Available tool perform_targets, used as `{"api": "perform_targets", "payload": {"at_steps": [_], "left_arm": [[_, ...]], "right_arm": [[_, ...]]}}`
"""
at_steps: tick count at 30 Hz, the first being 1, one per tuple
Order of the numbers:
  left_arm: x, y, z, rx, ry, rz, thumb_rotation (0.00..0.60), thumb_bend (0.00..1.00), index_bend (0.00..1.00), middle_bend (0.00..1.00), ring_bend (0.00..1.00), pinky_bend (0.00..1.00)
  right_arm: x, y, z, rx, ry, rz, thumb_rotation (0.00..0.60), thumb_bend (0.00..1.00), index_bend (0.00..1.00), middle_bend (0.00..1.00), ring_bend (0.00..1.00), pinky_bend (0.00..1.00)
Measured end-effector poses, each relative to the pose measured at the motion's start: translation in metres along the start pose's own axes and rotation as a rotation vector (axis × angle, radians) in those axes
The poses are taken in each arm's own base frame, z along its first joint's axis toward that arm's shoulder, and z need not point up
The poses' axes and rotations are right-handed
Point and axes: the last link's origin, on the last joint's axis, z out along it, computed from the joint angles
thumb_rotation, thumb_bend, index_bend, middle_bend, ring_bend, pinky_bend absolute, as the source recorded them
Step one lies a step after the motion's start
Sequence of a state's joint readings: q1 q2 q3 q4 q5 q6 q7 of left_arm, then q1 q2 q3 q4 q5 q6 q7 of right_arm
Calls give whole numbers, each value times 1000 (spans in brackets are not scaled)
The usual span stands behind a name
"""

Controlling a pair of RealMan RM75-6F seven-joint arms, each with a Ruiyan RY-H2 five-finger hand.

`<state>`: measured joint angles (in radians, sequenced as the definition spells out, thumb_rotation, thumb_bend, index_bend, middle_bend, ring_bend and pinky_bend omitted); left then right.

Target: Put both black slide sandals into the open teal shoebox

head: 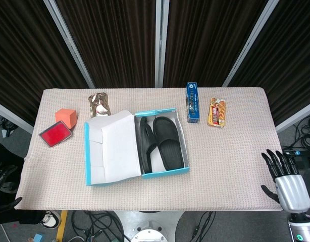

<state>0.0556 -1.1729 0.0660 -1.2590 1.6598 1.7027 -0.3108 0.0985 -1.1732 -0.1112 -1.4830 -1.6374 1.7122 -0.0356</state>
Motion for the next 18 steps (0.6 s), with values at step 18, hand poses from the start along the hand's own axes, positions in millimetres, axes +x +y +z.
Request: {"api": "perform_targets", "payload": {"at_steps": [18], "left_arm": [[-8,-13,20,48,10,34,600,0,170,186,51,117]], "right_arm": [[-34,35,-52,-138,-22,-28,600,0,0,38,0,63]]}}
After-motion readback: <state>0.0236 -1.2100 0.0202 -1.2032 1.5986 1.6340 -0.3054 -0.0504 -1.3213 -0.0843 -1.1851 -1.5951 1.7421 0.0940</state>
